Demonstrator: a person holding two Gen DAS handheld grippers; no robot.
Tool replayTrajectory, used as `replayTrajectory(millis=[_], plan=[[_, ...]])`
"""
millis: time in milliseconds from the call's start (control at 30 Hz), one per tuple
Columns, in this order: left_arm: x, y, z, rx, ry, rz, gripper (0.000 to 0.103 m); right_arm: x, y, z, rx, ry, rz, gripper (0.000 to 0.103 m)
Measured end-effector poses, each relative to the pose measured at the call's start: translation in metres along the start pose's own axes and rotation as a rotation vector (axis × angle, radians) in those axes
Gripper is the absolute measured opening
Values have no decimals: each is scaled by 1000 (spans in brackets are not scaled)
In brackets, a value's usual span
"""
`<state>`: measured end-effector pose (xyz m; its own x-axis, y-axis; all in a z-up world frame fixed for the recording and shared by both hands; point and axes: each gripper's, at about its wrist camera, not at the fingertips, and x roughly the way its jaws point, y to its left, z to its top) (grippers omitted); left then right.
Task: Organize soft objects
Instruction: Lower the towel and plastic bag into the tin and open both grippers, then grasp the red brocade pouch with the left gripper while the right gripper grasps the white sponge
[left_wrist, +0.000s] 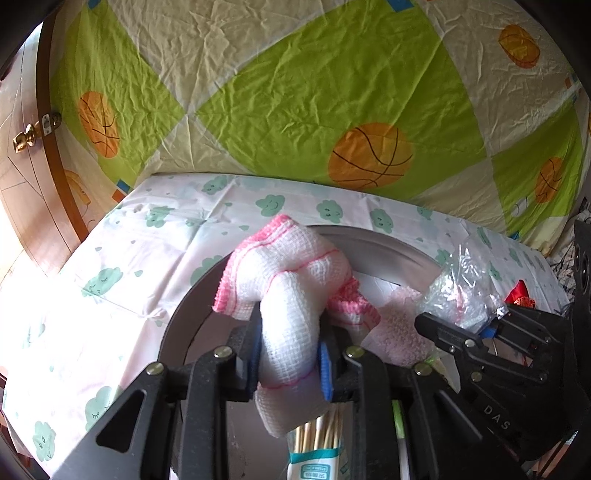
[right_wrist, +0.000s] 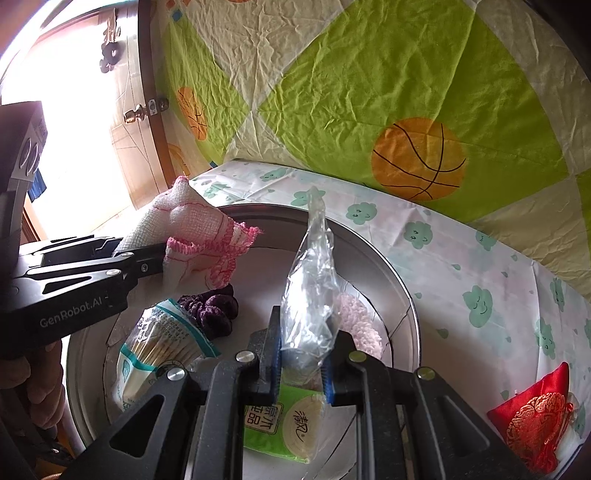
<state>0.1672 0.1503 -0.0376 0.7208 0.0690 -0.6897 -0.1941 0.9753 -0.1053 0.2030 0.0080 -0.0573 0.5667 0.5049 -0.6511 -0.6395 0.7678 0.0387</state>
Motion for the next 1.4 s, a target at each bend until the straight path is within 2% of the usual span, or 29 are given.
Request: replayTrajectory(millis=[100,200,233,267,333,433,700,767,933,1033,1167,1400], plan=[[2,0,1,4,6,5,27,-1,0,0,-4,-1,-1,19],[1,2,2,8,-1,17,47,-3,-1,0,-1,-16,-4,19],[0,2,2,5,-1,27,62,-4,-1,0,1,-22,1,26],[-2,3,2,-5,-9,31,73,-6,-2,0,3,-26,7,43],[-8,5,1,-14,-35,24,79,-12,-2,-1,9,-42,16,65],[-19,8,-3,-33,-65,23,86,-27,-4,-3,15,-79,23,66],[-51,-10,-27,-43,-161,-4,90,-91,-33,-37,43,-167,-15,69],[-58,-23,-34,-31,-180,-21,95,-105,-46,-52,64,-180,-32,71],[-72,-68,-48,45,-225,-55,96,-131,-81,-85,132,-177,-87,71],[-76,-99,-55,85,-238,-101,100,-145,-102,-104,172,-177,-135,72],[-69,-142,-64,161,-219,-136,100,-161,-130,-125,225,-182,-197,72],[-42,-208,-73,272,-133,-185,101,-184,-173,-146,291,-195,-343,74]])
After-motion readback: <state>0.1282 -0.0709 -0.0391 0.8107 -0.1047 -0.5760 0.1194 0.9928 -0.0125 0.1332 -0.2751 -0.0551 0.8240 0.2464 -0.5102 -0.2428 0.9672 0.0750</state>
